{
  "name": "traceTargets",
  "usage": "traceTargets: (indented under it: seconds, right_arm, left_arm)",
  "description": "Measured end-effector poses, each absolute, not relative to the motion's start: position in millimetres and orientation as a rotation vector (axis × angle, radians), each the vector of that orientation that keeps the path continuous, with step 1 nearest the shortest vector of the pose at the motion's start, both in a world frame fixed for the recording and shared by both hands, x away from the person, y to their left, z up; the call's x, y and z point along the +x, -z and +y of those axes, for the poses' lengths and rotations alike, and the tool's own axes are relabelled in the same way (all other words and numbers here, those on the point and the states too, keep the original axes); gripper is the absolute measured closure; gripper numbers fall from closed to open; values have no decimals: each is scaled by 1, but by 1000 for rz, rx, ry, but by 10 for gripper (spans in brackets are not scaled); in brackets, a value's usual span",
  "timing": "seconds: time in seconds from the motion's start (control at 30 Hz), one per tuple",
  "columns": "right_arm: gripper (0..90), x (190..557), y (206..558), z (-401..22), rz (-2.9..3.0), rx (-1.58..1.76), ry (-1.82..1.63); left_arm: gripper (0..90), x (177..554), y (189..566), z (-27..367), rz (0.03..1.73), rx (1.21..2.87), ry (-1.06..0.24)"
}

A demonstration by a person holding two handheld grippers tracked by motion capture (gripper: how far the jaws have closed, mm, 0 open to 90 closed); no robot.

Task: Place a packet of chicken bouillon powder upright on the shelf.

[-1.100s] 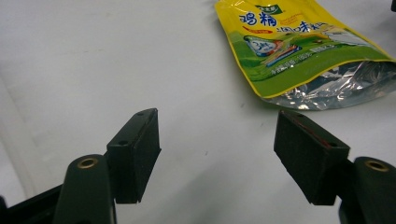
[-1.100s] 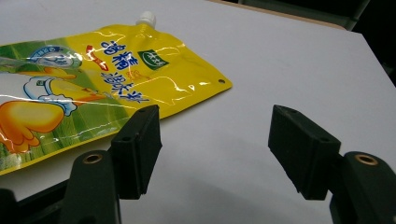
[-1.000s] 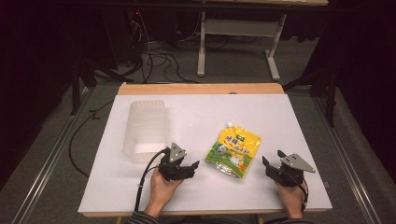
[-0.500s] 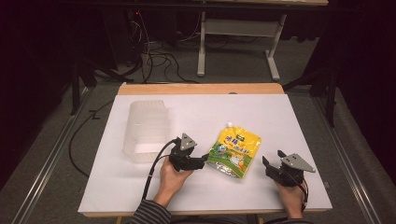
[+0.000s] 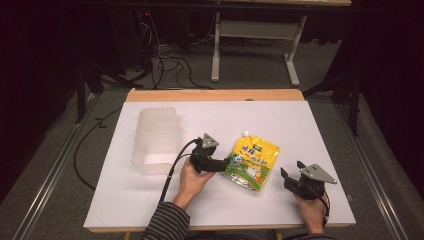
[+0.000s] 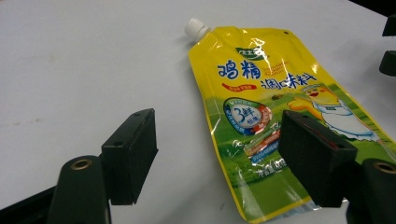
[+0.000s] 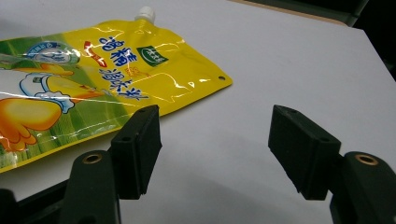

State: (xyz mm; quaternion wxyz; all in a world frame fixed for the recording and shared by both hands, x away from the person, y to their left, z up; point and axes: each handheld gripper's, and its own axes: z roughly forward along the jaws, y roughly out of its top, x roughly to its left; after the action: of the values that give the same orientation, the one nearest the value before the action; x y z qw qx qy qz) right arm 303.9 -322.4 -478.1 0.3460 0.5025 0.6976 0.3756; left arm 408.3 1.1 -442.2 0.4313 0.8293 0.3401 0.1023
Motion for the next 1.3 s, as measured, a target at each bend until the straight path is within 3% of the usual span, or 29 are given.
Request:
traceTargets:
  seconds: [0.6, 1.3]
  right_arm:
    - [351, 304, 478, -321, 1817, 1286, -950]
    - [345, 300, 478, -320, 1797, 1250, -977]
  left_arm:
    - [259, 442, 451, -35, 883, 2089, -162]
    - [239, 446, 475, -52, 950, 2144, -152]
